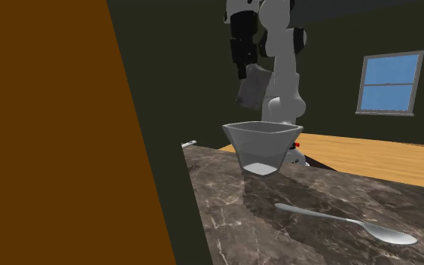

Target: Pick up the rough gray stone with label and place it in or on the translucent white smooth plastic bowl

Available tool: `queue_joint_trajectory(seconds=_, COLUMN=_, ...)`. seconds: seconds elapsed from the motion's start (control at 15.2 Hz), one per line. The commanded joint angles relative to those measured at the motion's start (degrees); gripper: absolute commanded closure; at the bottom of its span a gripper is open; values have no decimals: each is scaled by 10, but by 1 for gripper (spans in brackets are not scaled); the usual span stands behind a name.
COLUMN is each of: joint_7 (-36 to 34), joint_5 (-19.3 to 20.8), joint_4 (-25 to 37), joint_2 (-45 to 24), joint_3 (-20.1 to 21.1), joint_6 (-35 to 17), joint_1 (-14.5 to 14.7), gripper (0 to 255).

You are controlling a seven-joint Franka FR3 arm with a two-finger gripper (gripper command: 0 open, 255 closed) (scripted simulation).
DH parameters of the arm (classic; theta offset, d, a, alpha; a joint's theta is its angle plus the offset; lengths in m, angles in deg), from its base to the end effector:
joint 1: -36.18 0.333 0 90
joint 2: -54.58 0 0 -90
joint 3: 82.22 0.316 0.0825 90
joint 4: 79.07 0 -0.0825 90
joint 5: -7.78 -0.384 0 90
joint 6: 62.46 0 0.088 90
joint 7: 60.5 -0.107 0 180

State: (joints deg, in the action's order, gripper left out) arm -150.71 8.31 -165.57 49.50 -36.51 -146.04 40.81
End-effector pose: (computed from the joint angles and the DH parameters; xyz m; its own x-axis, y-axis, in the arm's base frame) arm 0.3734 0.4196 0.6086 0.7651 -0.6416 -0.0537 -0.6338 -0.7653 0.1128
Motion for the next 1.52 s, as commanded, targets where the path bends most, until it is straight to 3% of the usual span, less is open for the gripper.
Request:
queue_joint_trajectory(seconds=0.0, joint_7=-39, joint_5=15, joint_4=29, joint_2=-26, joint_3=15, joint_6=9, joint_1=24, gripper=255)
queue_joint_trajectory(seconds=0.33, joint_7=-120, joint_5=54, joint_4=94, joint_2=-86, joint_3=38, joint_6=31, joint_1=92, gripper=255)
queue_joint_trajectory(seconds=1.45, joint_7=-99, joint_5=30, joint_4=-76, joint_2=-50, joint_3=33, joint_6=-113, joint_1=61, gripper=255)
